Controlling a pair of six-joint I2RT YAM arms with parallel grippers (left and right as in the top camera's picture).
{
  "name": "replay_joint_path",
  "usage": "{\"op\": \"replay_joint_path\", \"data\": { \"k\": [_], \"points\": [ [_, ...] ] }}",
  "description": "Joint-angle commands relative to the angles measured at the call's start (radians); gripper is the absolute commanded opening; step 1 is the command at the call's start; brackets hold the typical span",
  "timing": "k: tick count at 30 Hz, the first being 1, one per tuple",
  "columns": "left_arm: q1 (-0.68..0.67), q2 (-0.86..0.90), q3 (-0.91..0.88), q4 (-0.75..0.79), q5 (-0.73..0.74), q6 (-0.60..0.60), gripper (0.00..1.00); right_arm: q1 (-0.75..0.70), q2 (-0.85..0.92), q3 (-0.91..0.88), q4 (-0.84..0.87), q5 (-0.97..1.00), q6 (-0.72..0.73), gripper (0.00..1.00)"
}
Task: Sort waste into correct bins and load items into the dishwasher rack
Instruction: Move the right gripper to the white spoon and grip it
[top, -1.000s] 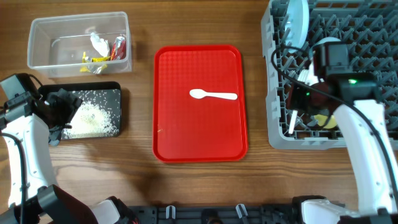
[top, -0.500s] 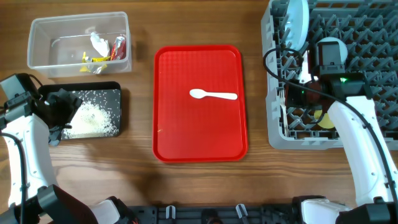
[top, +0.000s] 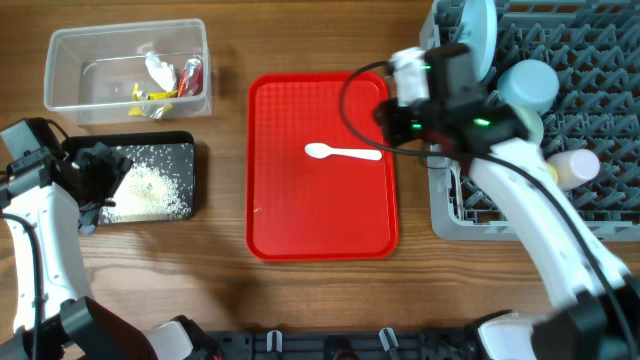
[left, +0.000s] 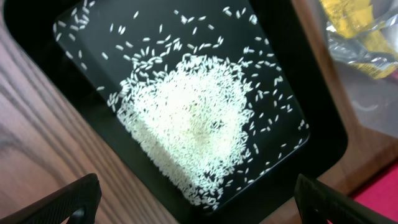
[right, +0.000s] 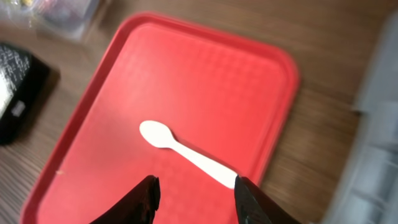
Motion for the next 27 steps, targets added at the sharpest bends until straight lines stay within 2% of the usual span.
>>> {"op": "replay_joint_path", "data": {
  "k": [1,5,9,17,27],
  "points": [
    [-0.016,0.009,0.006,0.044,0.018,0.077,1.00,0.023,0.153,0.008,0.040,0.021,-0.084,0.45],
    [-0.056,0.008,0.006,0.085,0.089,0.129,1.00,0.023,0.248,0.008,0.055,0.016,-0.132,0.45],
    [-0.124,0.008,0.006,0.114,0.094,0.174,1.00,0.025,0.302,0.008,0.055,-0.024,-0.215,0.45],
    [-0.277,0.009,0.006,0.118,0.092,0.309,1.00,0.027,0.361,0.008,0.074,-0.082,-0.290,0.45],
    [-0.303,0.009,0.006,0.125,0.086,0.308,1.00,0.039,0.463,0.008,0.119,-0.115,-0.291,0.45]
  ]
}}
